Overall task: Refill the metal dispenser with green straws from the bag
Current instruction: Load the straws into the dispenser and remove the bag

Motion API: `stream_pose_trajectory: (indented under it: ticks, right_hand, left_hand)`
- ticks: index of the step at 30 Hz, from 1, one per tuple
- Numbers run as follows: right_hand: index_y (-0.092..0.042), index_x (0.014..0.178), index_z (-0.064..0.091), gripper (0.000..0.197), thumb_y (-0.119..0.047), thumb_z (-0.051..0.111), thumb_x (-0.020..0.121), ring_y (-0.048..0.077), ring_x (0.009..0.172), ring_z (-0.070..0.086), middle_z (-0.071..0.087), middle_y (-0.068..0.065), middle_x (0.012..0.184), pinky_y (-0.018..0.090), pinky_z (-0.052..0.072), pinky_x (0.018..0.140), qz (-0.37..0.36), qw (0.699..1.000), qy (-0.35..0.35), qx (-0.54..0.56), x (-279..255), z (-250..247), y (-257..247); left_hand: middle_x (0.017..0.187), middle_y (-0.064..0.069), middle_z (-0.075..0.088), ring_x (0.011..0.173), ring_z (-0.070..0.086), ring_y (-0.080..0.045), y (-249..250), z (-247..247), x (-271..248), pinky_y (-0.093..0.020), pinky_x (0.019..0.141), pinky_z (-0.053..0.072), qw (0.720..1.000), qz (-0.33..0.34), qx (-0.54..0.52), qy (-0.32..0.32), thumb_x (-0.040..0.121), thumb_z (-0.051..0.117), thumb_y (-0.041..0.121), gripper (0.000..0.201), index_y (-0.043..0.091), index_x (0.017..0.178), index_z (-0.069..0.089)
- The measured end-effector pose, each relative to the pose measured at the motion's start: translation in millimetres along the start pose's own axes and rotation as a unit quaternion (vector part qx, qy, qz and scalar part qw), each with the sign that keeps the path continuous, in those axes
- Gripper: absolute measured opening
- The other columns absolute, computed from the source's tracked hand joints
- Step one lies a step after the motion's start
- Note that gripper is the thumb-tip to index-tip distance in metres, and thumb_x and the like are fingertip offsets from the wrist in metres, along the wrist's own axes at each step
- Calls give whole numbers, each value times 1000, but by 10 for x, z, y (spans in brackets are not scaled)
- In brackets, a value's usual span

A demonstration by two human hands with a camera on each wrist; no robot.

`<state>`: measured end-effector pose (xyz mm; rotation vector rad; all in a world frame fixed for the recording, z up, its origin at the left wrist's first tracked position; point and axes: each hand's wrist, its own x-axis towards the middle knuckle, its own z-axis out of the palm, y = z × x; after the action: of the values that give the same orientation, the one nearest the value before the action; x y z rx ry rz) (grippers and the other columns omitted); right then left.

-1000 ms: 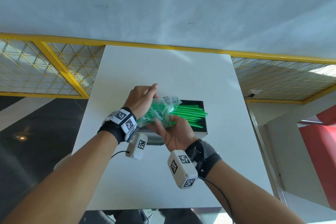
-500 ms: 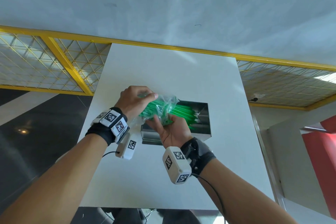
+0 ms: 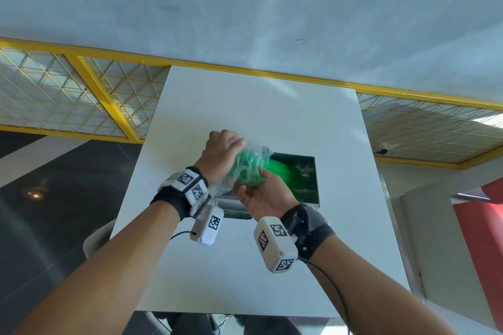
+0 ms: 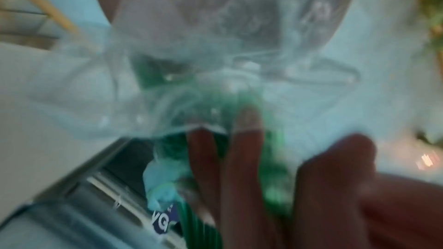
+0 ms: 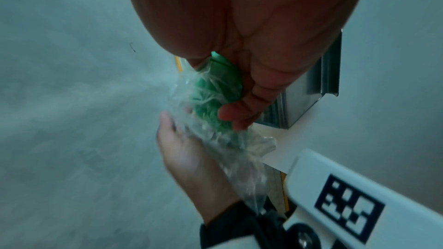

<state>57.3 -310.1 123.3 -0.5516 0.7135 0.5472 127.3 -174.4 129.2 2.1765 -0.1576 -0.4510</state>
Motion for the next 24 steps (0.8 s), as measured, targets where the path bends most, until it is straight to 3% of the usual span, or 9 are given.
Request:
stream_pose_trajectory:
  ticks: [2, 4, 6, 11, 14, 18, 20, 22, 24]
  right_hand:
    - [-5, 115, 63, 44, -35, 32, 106, 19, 71, 61, 65, 14, 95, 18, 48, 48, -2, 1000, 15, -21, 11, 4, -12]
    - [-10, 107, 65, 43, -34, 30, 106, 16, 70, 57, 65, 9, 89, 18, 40, 51, -2, 999, 27, -35, 9, 37, -14]
    - [-13, 99, 64, 47, -41, 27, 106, 13, 67, 53, 61, 5, 82, 18, 31, 56, 4, 998, 41, -38, 10, 83, 2]
    - [-15, 94, 62, 54, -57, 29, 102, 11, 61, 42, 53, 4, 77, 19, 36, 47, 34, 992, 53, -105, 4, 173, 36]
    - [-7, 109, 61, 71, -67, 25, 98, 14, 58, 47, 58, 9, 79, 21, 46, 46, 53, 986, 45, -155, -50, 160, -19]
    - [4, 125, 55, 90, -75, 25, 94, 18, 56, 54, 75, 15, 86, 25, 48, 45, 59, 962, 45, -262, -128, -12, -123]
    - [4, 116, 63, 83, -68, 27, 98, 17, 54, 54, 76, 13, 83, 25, 43, 43, 35, 936, 63, -343, -170, -87, -185]
    - [3, 99, 70, 64, -51, 35, 103, 16, 51, 51, 71, 10, 74, 25, 39, 44, -13, 912, 81, -402, -203, -125, -245]
    - [2, 91, 67, 43, -32, 44, 105, 16, 51, 49, 64, 9, 69, 26, 38, 47, -100, 882, 100, -449, -206, -142, -289]
  left_hand:
    - [133, -2, 47, 124, 49, -19, -45, -161, -63, -41, 102, 39, 998, 10, -60, -32, 80, 41, 74, 66, 27, 126, 49]
    - [148, 5, 42, 132, 45, -15, -98, -249, -132, -45, 109, 37, 997, 32, -2, -66, 72, 50, 80, 81, 35, 138, 43]
    - [151, 10, 36, 134, 43, -15, -141, -235, -164, -48, 112, 34, 993, 36, 67, -88, 69, 54, 77, 81, 43, 141, 38]
    - [134, -1, 33, 127, 33, -23, -100, -90, -187, -48, 111, 27, 992, 27, 113, -54, 79, 31, 40, 66, 41, 144, 42]
    - [123, -2, 32, 120, 33, -22, -87, -104, -200, -41, 109, 25, 993, 33, 117, -7, 81, 23, 35, 67, 33, 143, 49]
    - [112, -2, 29, 117, 34, -24, -125, -153, -144, -40, 112, 27, 993, 40, 115, 6, 85, 29, 31, 63, 22, 144, 51]
    - [112, -4, 30, 112, 36, -20, -142, -178, -131, -31, 111, 29, 993, 48, 103, -6, 93, 40, 20, 52, 18, 144, 50]
    - [113, -5, 34, 103, 42, -15, -145, -211, -139, -12, 98, 31, 994, 56, 94, -14, 93, 49, 7, 50, 17, 142, 52]
    - [110, -3, 42, 95, 47, -13, -148, -242, -159, -13, 92, 36, 994, 61, 90, -2, 91, 57, 3, 48, 19, 136, 59]
